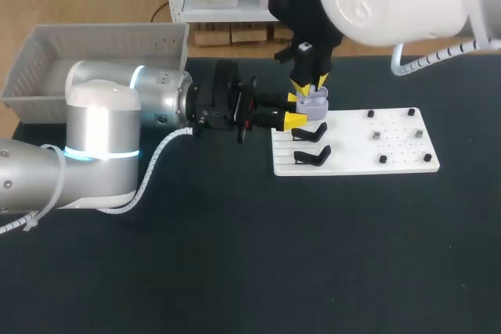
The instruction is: Pick up each earbud case from the left stands, insert the matching earbuds, close the lid, and place the case in the box.
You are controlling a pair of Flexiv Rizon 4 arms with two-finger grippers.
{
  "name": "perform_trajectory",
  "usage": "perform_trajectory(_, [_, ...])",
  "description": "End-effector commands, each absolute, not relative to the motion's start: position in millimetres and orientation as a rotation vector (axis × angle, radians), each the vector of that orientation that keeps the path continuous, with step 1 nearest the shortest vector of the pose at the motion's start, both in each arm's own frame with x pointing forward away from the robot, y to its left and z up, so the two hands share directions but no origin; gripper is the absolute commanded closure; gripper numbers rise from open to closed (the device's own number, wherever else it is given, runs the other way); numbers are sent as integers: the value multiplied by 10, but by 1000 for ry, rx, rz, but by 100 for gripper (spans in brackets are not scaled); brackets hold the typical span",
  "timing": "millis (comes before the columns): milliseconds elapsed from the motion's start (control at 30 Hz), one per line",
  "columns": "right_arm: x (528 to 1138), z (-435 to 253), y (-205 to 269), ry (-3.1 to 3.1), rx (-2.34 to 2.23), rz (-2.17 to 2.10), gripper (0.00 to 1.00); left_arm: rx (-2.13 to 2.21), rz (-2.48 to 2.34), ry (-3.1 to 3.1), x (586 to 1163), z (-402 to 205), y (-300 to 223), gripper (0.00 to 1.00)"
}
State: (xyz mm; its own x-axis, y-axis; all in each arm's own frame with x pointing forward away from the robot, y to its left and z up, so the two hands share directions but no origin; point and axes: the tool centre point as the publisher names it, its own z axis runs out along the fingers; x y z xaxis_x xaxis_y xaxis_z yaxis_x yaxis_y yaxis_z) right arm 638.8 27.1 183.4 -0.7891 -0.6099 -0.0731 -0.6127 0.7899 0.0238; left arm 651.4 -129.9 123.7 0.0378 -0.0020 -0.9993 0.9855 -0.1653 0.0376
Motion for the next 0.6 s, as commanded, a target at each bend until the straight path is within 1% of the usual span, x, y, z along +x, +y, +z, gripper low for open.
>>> perform_trajectory(33, [6400, 1808, 276, 2914, -997, 73, 100, 1346, -1298, 1097, 6508, 1228, -1296, 100])
perform_trajectory(600, [6437, 1746, 284, 2927, -989, 87, 100, 1346, -1298, 1097, 6508, 1228, -1296, 100])
